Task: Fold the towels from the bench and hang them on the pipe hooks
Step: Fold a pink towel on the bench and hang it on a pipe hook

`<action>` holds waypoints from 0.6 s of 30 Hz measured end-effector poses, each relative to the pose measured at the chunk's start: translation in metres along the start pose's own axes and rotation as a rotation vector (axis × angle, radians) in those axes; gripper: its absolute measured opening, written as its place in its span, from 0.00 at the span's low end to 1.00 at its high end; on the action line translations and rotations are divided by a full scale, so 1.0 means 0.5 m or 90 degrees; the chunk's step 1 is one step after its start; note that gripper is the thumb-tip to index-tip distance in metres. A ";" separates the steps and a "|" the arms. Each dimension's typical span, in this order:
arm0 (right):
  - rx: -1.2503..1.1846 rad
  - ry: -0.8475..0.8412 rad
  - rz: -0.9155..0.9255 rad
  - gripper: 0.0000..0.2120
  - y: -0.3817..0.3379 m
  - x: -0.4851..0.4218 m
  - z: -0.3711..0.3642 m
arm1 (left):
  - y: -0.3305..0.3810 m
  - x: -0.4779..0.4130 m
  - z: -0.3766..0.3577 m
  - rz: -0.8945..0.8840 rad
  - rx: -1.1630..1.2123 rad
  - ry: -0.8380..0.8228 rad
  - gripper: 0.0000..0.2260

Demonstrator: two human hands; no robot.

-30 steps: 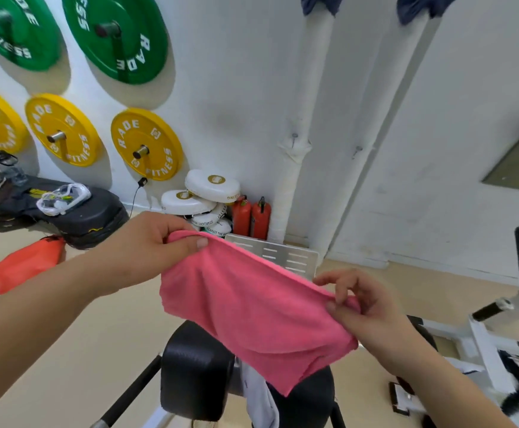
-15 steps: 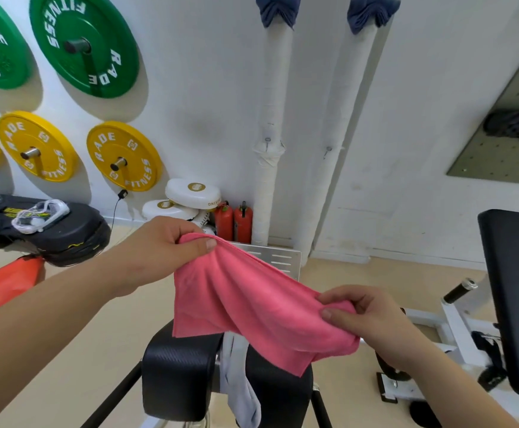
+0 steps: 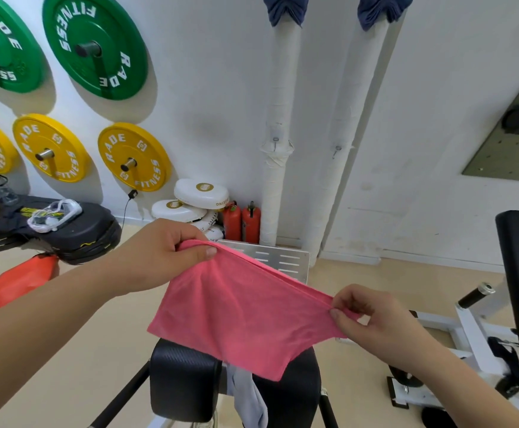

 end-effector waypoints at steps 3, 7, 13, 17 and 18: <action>0.063 -0.018 0.043 0.08 0.008 -0.013 -0.009 | -0.017 0.002 0.007 -0.005 -0.029 -0.022 0.08; 0.211 -0.010 0.078 0.10 0.025 -0.033 -0.028 | -0.065 0.002 0.009 0.009 -0.054 -0.074 0.05; 0.298 -0.042 0.031 0.20 0.014 -0.145 -0.062 | -0.153 -0.062 -0.012 0.009 -0.131 -0.093 0.02; 0.260 -0.041 0.034 0.15 -0.005 -0.219 -0.066 | -0.206 -0.094 0.014 0.022 -0.118 -0.057 0.03; 0.239 -0.027 0.041 0.12 -0.008 -0.228 -0.068 | -0.215 -0.090 0.023 0.016 -0.125 -0.039 0.03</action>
Point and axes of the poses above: each hand's wrist, its own x-axis away from the middle knuckle, its own z-axis out of the back of the hand, y = z × x, the point moved 3 cm from there along -x, towards the middle knuckle, and after that the axes turned 7 degrees about -z, right-handed, at the moved point
